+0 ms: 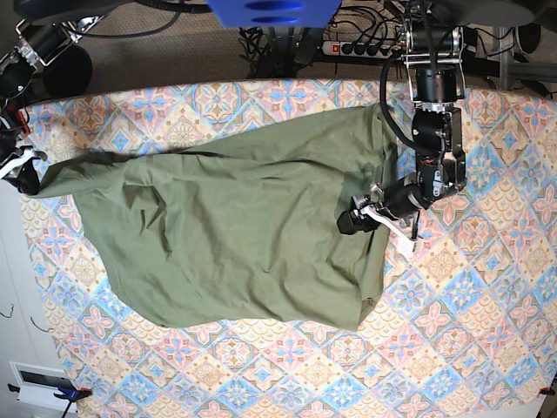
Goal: Layout the t-shirt on the table in an organized manner, then fold the t-shirt properly
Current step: 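Release the shirt with the left gripper and regrasp it nearer the middle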
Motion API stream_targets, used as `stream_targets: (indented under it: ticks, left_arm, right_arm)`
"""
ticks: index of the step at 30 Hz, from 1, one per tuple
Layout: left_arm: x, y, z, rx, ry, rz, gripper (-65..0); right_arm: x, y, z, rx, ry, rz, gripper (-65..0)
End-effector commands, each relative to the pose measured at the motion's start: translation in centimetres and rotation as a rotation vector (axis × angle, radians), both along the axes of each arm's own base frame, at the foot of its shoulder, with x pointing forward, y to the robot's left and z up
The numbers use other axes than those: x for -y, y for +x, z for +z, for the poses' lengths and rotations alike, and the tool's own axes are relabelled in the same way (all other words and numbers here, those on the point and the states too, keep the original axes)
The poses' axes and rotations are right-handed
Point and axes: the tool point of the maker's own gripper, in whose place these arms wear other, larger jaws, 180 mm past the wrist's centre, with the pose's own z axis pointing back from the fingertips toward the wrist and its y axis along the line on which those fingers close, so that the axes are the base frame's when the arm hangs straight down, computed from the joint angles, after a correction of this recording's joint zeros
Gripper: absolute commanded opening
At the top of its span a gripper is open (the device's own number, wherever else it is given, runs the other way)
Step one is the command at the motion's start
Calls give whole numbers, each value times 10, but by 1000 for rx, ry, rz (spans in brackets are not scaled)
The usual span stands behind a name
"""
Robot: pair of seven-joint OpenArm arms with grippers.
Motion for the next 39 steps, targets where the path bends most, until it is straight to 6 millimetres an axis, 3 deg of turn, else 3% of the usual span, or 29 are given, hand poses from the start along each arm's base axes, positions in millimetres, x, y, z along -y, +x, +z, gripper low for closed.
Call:
stream_targets:
  ticks: [1, 5, 10, 14, 16, 20, 23, 30, 33, 39]
  left_arm:
    - [18, 8, 15, 47, -20, -50, -299]
    - [40, -2, 9, 33, -11, -125, -445]
    - [43, -4, 8, 30, -11, -136, -513]
    - [41, -6, 14, 46, -41, -117, -650]
    - [21, 1, 30, 84, -68, -59, -649]
    - [-16, 17, 40, 111, -78, 62, -580]
    - [-23, 24, 36, 106, -45, 70, -536]
    - [-23, 28, 17, 39, -52, 82, -399]
    - [-11, 26, 11, 21, -60, 59, -339]
    - [-7, 23, 7, 10, -55, 46, -307]
  right_arm:
    - [6, 7, 19, 57, -31, 6, -645]
    - [6, 7, 19, 57, -31, 6, -645]
    - [6, 7, 20, 58, -32, 4, -645]
    - [6, 7, 20, 58, -32, 4, -645]
    - [6, 7, 20, 58, -32, 4, -645]
    - [6, 7, 20, 59, -33, 5, -645]
    - [6, 7, 21, 58, -36, 6, -645]
    - [6, 7, 21, 59, -38, 7, -645]
    - [6, 7, 21, 59, -39, 7, -645]
    - [6, 7, 22, 61, -39, 7, -645]
